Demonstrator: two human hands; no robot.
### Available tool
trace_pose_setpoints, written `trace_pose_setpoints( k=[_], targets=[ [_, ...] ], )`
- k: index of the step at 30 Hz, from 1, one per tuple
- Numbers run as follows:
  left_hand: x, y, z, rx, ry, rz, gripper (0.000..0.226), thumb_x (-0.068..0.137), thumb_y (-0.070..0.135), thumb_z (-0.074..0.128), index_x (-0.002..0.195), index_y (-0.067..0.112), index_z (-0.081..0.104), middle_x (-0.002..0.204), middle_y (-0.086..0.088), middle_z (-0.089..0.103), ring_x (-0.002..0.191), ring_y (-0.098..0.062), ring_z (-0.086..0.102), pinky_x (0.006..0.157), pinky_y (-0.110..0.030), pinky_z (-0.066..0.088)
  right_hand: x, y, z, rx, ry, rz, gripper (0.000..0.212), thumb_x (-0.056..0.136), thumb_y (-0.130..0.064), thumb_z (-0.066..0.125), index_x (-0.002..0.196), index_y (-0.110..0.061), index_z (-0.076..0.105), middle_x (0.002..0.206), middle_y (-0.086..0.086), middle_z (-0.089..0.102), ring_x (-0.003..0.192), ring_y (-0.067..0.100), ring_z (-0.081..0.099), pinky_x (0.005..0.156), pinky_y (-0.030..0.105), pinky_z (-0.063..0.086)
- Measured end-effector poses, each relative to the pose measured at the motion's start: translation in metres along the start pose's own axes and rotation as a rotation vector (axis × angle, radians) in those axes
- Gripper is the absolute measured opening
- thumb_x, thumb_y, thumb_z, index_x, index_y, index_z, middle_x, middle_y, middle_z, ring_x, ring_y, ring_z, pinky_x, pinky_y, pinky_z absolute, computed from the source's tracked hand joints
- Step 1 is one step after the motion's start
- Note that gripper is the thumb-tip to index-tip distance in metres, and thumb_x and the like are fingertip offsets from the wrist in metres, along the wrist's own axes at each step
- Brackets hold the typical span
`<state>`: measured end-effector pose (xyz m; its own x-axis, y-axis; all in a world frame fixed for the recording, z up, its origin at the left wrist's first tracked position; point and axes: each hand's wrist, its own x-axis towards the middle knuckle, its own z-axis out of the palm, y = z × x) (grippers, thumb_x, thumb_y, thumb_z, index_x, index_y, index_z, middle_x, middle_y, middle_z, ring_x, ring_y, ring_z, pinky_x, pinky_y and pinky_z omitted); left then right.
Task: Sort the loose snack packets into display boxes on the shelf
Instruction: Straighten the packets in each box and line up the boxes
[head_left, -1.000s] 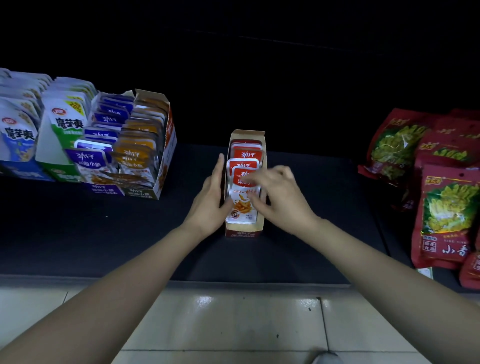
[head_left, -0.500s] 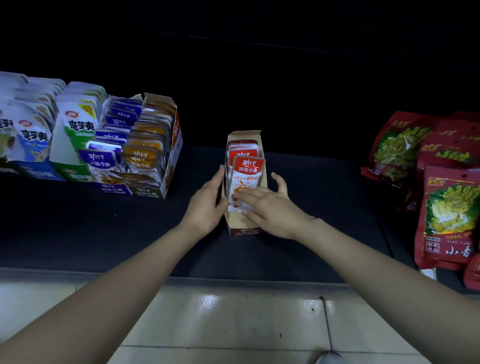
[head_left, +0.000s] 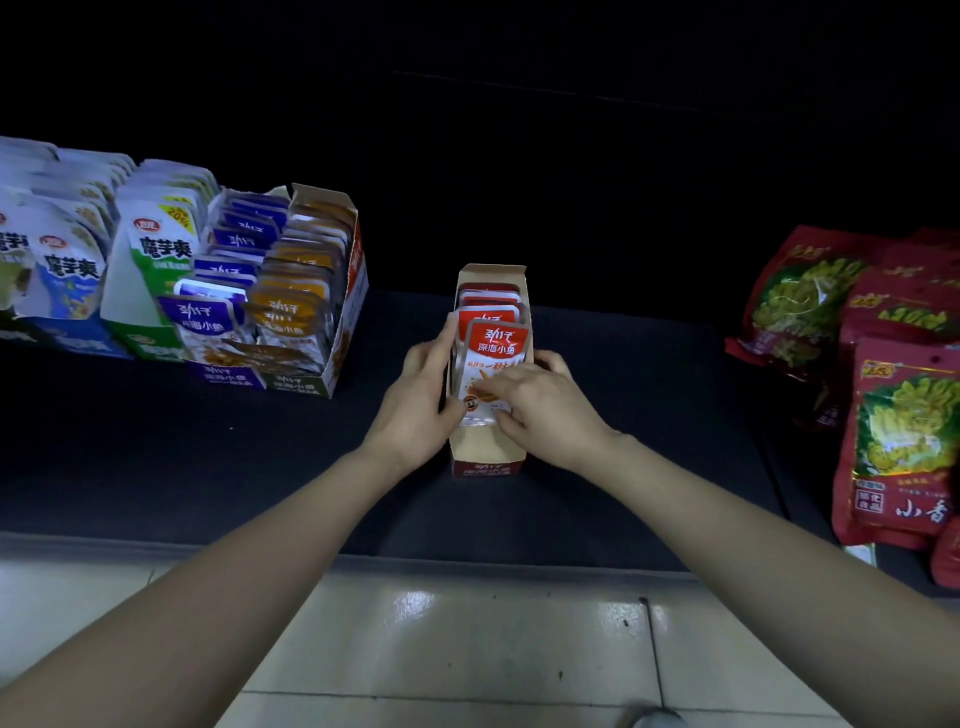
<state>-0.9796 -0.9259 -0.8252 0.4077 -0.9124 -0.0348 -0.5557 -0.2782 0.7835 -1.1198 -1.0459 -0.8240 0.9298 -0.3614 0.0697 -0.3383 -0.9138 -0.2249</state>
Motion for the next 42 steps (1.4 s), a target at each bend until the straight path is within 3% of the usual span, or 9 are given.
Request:
trace_pose_setpoints(
  k=[3, 7, 13, 17, 20, 25, 32, 38, 42],
  targets=[
    [0.004, 0.001, -0.002, 0.028, 0.014, -0.002, 0.09, 0.095, 0.016, 0.057, 0.153, 0.042, -0.007, 0.147, -0.001, 0.027, 0.098, -0.008, 0.051, 0.079, -0.019, 0.041, 0.005, -0.003, -0.005, -0.06, -0.08, -0.017, 0.039, 0.096, -0.031, 0.052, 0.133, -0.02, 0.056, 0.131, -0.002, 0.061, 0.129, 0.016, 0.047, 0.115, 0.039, 0.002],
    [0.014, 0.005, -0.008, 0.086, 0.025, -0.041, 0.093, 0.094, 0.015, 0.057, 0.15, 0.049, -0.009, 0.147, -0.007, 0.026, 0.092, -0.018, 0.058, 0.08, -0.035, 0.053, 0.011, -0.008, -0.007, -0.038, -0.067, -0.027, 0.041, 0.097, -0.032, 0.05, 0.135, -0.02, 0.05, 0.134, -0.003, 0.057, 0.132, 0.015, 0.042, 0.116, 0.043, -0.003],
    [0.02, 0.01, -0.01, 0.067, 0.041, -0.034, 0.087, 0.09, 0.006, 0.057, 0.152, 0.046, 0.011, 0.141, -0.005, 0.028, 0.094, -0.015, 0.054, 0.077, -0.029, 0.051, 0.008, 0.004, -0.006, -0.004, 0.146, -0.022, 0.031, 0.085, -0.014, 0.066, 0.115, -0.016, 0.067, 0.112, -0.001, 0.067, 0.11, 0.019, 0.056, 0.105, 0.033, 0.019],
    [0.018, 0.005, -0.006, 0.053, 0.046, -0.004, 0.09, 0.091, 0.007, 0.057, 0.152, 0.048, 0.006, 0.138, -0.001, 0.03, 0.089, -0.013, 0.057, 0.069, -0.023, 0.05, 0.018, 0.006, -0.004, -0.095, 0.313, 0.068, 0.03, 0.073, -0.017, 0.078, 0.102, -0.013, 0.068, 0.105, 0.003, 0.06, 0.103, 0.023, 0.052, 0.09, 0.032, 0.029],
    [0.018, 0.003, -0.005, -0.003, 0.054, -0.027, 0.091, 0.091, 0.007, 0.057, 0.153, 0.046, 0.003, 0.136, -0.001, 0.033, 0.09, -0.008, 0.054, 0.066, -0.012, 0.041, 0.032, 0.001, -0.003, -0.154, 0.335, 0.167, 0.053, 0.062, -0.024, 0.085, 0.105, -0.012, 0.057, 0.112, 0.008, 0.051, 0.106, 0.025, 0.044, 0.086, 0.037, 0.037],
    [0.018, -0.002, -0.006, -0.017, 0.042, -0.019, 0.089, 0.092, 0.015, 0.06, 0.153, 0.045, 0.004, 0.135, -0.002, 0.043, 0.1, -0.007, 0.05, 0.07, -0.012, 0.039, 0.04, -0.008, 0.001, -0.188, 0.144, 0.267, 0.11, 0.059, -0.046, 0.085, 0.148, -0.014, 0.03, 0.149, 0.018, 0.03, 0.139, 0.037, 0.024, 0.102, 0.048, 0.036],
    [0.014, -0.008, -0.008, -0.011, 0.067, -0.008, 0.09, 0.091, 0.014, 0.061, 0.154, 0.042, 0.004, 0.132, -0.001, 0.045, 0.1, -0.006, 0.05, 0.077, -0.017, 0.04, 0.057, -0.003, 0.006, -0.234, 0.288, 0.213, 0.076, 0.052, -0.018, 0.089, 0.118, -0.007, 0.051, 0.133, 0.021, 0.046, 0.126, 0.037, 0.039, 0.089, 0.044, 0.046],
    [0.004, -0.013, -0.017, 0.035, 0.147, -0.032, 0.087, 0.09, 0.005, 0.057, 0.156, 0.035, 0.008, 0.131, -0.002, 0.044, 0.086, -0.005, 0.054, 0.074, -0.017, 0.041, 0.069, -0.014, 0.013, -0.206, 0.28, 0.153, 0.084, 0.051, -0.026, 0.089, 0.123, -0.009, 0.049, 0.139, 0.022, 0.043, 0.132, 0.038, 0.035, 0.092, 0.045, 0.045],
    [-0.005, -0.011, -0.019, 0.034, 0.188, -0.004, 0.083, 0.089, 0.004, 0.057, 0.154, 0.035, 0.017, 0.129, -0.001, 0.041, 0.084, -0.008, 0.057, 0.074, -0.019, 0.045, 0.06, -0.017, 0.014, -0.127, 0.302, 0.158, 0.092, 0.058, -0.028, 0.086, 0.136, -0.012, 0.041, 0.151, 0.022, 0.027, 0.141, 0.039, 0.022, 0.098, 0.05, 0.042]
  ],
)
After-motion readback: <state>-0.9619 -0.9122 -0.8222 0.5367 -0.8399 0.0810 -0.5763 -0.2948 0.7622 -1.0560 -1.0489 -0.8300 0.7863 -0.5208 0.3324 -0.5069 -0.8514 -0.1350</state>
